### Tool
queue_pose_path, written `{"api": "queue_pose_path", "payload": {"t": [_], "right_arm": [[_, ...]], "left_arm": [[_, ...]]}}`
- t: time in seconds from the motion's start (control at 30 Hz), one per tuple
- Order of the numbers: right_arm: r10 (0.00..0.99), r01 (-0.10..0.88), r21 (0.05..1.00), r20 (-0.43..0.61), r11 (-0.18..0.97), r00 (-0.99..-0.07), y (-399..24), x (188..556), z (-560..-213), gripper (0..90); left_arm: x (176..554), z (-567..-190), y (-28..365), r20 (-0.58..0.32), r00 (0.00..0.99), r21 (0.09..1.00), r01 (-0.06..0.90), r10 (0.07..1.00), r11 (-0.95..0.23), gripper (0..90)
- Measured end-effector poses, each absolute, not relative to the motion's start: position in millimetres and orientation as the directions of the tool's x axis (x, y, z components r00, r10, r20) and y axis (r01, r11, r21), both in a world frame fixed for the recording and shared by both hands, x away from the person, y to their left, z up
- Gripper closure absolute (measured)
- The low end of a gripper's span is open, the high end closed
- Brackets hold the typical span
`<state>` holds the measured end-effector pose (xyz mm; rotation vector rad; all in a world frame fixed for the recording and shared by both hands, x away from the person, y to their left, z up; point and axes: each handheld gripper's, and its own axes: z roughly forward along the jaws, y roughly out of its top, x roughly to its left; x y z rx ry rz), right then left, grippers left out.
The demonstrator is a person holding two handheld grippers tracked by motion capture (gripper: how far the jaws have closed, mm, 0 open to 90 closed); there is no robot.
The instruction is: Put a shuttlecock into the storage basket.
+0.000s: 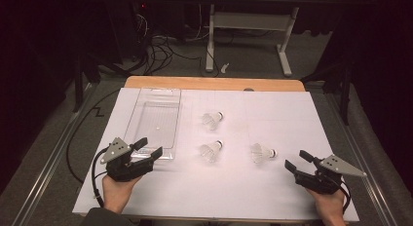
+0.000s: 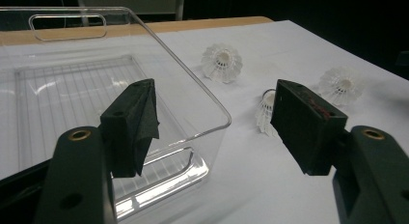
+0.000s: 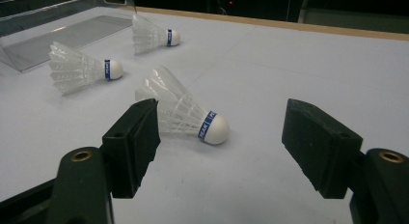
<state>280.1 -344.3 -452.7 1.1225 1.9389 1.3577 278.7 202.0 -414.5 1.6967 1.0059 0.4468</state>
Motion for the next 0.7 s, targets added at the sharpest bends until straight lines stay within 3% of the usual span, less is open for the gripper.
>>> {"api": "queue_pose_path", "payload": {"t": [0.7], "right_arm": [[0.847, 0.335, 0.929, 0.045, 0.160, -0.530, -343, 280, -453, 29.8]], "left_arm": [[292, -408, 188, -0.182, 0.592, 0.913, 0.397, 0.785, -0.088, 34.1]]}}
